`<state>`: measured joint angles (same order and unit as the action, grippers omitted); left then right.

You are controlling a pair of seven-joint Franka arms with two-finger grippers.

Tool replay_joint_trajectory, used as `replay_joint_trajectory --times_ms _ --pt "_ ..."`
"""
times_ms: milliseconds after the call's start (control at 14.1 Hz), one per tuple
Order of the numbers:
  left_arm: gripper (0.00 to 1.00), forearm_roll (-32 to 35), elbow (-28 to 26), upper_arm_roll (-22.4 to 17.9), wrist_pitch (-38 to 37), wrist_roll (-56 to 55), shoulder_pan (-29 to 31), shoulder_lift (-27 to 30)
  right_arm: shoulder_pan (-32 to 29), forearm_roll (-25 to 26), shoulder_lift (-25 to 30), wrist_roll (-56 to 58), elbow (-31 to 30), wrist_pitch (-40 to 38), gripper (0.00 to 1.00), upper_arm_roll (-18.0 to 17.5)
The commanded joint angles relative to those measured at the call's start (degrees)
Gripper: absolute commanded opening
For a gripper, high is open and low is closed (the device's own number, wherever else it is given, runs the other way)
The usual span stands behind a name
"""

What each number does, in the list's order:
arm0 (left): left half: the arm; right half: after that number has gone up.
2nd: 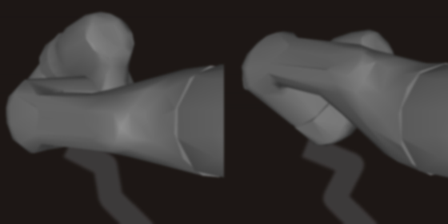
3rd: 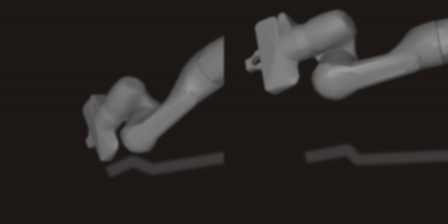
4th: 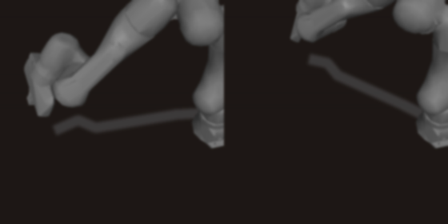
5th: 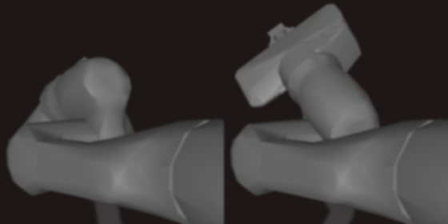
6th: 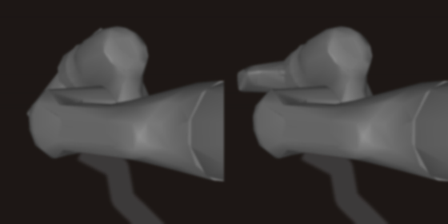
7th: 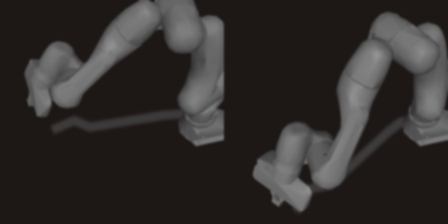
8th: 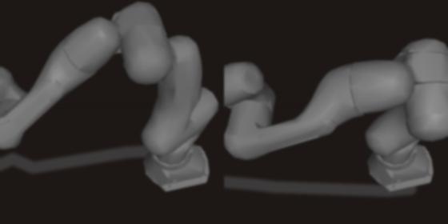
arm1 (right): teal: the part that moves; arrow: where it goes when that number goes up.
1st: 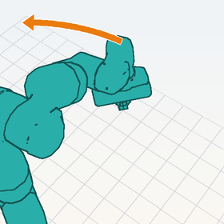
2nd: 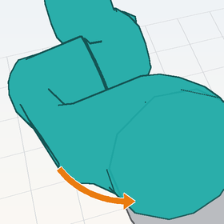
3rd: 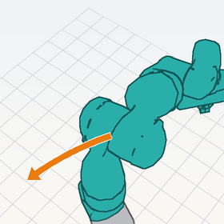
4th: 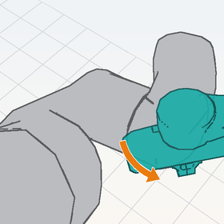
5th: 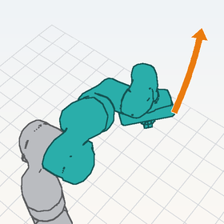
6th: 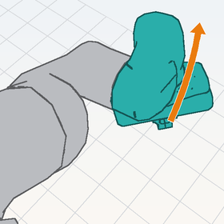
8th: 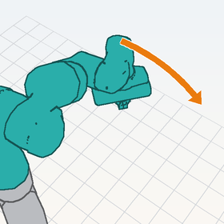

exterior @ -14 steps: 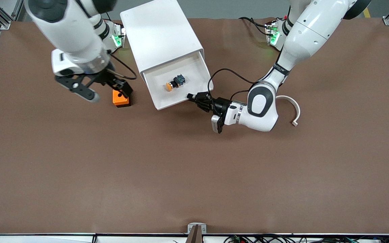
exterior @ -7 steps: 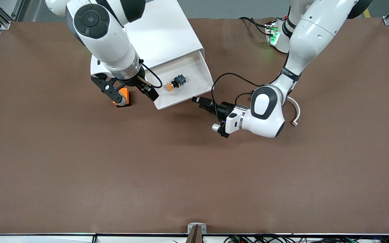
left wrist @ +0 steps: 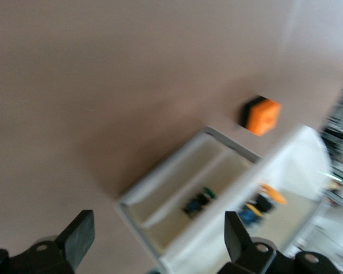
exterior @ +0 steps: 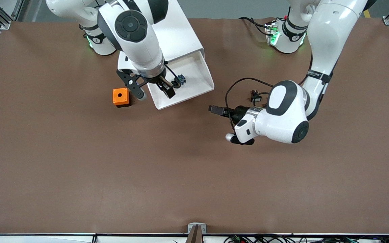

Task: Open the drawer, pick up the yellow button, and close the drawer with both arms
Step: 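Lower the right gripper over the yellow button while the left gripper withdraws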

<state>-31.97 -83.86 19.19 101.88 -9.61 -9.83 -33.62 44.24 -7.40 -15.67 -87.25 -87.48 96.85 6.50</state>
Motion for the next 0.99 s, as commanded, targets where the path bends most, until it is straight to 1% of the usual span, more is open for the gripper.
replay_joint_trajectory --times_ms 0,213,283,496,709,921 --pt "1.0 9.3 0.1 -0.2 -1.0 -1.9 0.9 2.0 1.9 -0.4 0.3 -2.3 -3.0 1.3 1.0 0.5" --pt "1.0 21.9 0.2 -0.2 -1.0 -1.9 0.9 2.8 3.9 -0.3 0.3 -6.8 -5.3 4.6 1.0 0.5" --pt "1.0 23.9 0.3 -0.1 -1.0 -2.0 0.9 3.0 4.4 -0.3 0.3 -7.6 -6.1 5.9 1.0 0.5" --pt "1.0 25.9 0.3 -0.4 -0.9 -8.4 0.9 3.9 5.2 -0.3 0.3 -8.9 -8.6 7.5 1.0 0.5" --pt "1.0 29.5 1.4 -0.2 -0.9 -21.6 0.0 3.9 6.5 -0.3 0.3 -10.4 -10.1 7.2 1.0 0.5" --pt "1.0 32.3 1.5 0.0 -0.3 -29.7 -1.2 3.8 7.3 -0.3 0.3 -10.8 -10.3 6.9 1.0 0.5"
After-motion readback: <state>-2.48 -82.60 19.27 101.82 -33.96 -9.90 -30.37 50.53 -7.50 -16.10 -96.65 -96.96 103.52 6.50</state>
